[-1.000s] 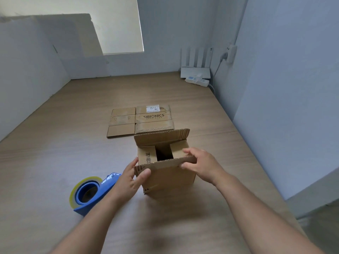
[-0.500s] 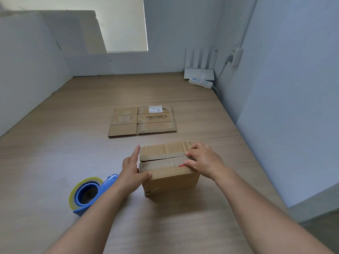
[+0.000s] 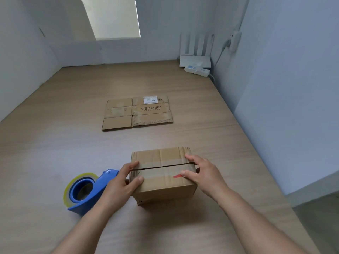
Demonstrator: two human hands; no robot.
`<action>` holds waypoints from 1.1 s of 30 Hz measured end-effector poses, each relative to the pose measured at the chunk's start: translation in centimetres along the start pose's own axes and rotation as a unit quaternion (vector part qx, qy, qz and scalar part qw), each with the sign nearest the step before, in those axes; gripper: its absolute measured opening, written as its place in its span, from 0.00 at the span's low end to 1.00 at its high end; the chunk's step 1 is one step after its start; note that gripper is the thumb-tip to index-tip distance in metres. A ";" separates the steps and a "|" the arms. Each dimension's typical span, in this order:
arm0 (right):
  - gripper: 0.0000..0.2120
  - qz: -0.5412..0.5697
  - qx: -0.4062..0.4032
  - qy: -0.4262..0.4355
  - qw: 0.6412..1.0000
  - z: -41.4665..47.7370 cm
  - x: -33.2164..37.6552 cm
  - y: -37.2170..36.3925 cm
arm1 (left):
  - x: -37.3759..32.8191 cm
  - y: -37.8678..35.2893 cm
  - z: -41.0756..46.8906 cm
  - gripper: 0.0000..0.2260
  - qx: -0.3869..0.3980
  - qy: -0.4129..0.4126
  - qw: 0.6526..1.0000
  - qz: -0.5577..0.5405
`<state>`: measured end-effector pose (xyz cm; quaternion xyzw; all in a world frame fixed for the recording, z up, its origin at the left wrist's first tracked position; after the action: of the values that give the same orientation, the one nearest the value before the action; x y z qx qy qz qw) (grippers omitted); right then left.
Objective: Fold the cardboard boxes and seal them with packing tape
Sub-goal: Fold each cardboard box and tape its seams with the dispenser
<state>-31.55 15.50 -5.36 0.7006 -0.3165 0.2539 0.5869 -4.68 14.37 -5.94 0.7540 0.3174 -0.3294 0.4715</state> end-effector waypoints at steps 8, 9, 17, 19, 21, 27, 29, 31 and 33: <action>0.24 0.165 0.020 0.004 0.986 0.2 -0.4 -0.9 | -0.5 -0.1 0.4 0.16 0.022 -0.022 0.999 -0.034; 0.24 0.176 0.018 0.005 0.984 0.2 -0.4 -0.8 | -0.5 -0.1 0.4 0.16 0.023 -0.023 0.999 -0.028; 0.26 0.238 0.052 -0.016 0.970 -0.1 -0.2 -0.4 | -0.6 -0.3 -0.3 0.16 0.005 -0.030 0.999 -0.022; 0.26 0.214 0.044 -0.021 0.976 -0.1 0.1 -0.4 | -0.7 -0.5 -0.2 0.15 -0.001 -0.028 0.999 -0.027; 0.26 0.208 0.038 -0.025 0.977 -0.3 0.7 -0.7 | -0.8 -0.6 0.0 0.15 -0.009 -0.025 0.999 -0.026; 0.28 0.180 -0.026 -0.037 0.983 -0.7 1.5 -2.2 | -1.0 0.2 0.0 0.17 -0.004 -0.039 0.999 0.018; 0.28 0.180 -0.027 -0.040 0.983 -0.6 1.4 -2.1 | -0.2 1.7 -0.3 0.21 -0.057 -0.043 0.996 0.049; 0.28 0.187 -0.027 -0.041 0.981 -0.5 1.3 -1.9 | 1.1 3.8 -0.8 0.22 -0.150 -0.017 0.980 0.127; 0.28 0.191 -0.027 -0.045 0.980 -0.4 1.3 -2.0 | 3.1 5.3 -1.2 0.21 -0.189 0.034 0.956 0.224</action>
<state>-29.21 15.94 -5.70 0.6215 -0.4773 0.3213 0.5317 1.54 14.10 -5.38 0.7137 0.2130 -0.1234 0.6558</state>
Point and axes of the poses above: each hand's wrist, its own z-axis towards the middle knuckle, its own y-axis out of the back of the hand, x = y × z, the point moved 2 cm from there along z, towards the middle knuckle, and after that the axes turned 4 degrees about x, right-handed, at the moved point
